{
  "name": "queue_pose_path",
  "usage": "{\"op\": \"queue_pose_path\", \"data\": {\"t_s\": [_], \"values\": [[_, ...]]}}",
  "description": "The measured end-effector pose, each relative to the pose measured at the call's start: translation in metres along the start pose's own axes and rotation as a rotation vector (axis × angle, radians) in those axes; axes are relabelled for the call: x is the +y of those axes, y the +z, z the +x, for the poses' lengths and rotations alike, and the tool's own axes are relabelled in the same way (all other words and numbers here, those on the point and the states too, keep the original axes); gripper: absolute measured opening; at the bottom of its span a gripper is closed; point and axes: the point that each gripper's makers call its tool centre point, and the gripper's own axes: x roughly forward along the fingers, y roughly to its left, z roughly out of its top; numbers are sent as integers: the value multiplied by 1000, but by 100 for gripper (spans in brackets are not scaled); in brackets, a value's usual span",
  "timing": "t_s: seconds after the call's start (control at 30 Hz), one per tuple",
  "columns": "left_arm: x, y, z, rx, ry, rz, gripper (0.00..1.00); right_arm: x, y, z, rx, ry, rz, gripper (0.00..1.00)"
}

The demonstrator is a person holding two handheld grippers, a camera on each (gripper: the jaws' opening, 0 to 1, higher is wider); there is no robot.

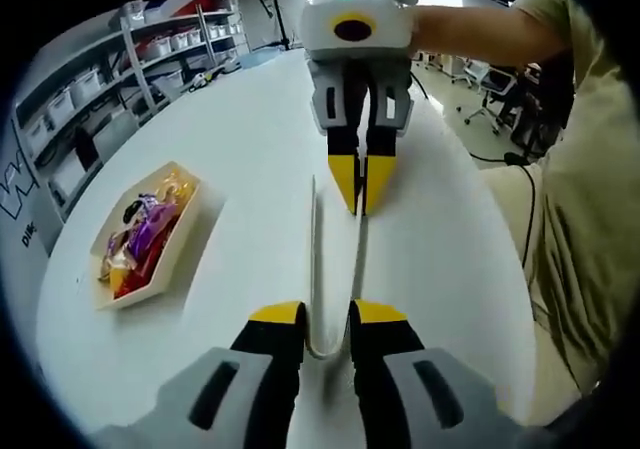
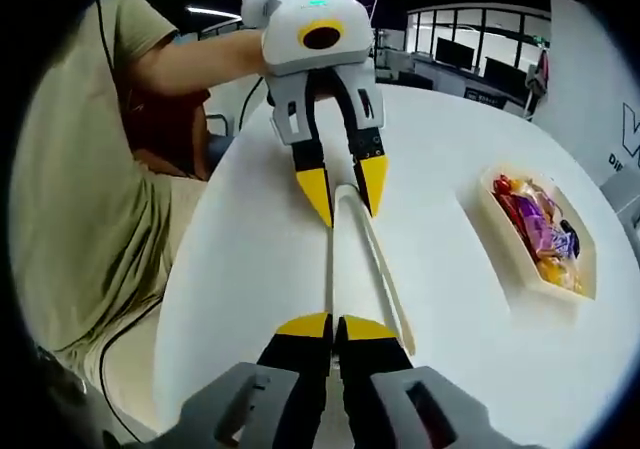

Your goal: Place the target food into the container with the food tongs after gripping and lifting it, then release it inside without dropping or visibly crushing the food.

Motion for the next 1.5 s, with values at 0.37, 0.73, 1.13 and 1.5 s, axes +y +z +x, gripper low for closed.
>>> {"op": "queue_pose_path", "data": {"t_s": [0.37,0.73,1.13,1.5], "values": [[1,-1,2,1,-2,-1,17,-1,-1,0,-5,2,21,0],[1,-1,2,4,-1,5,17,-1,-1,0,-8,1,25,0],[2,0,1,5,2,27,17,-1,-1,-2,-13,3,36,1],[1,-1,0,6,5,25,17,-3,-1,-4,-16,-9,41,2]]}}
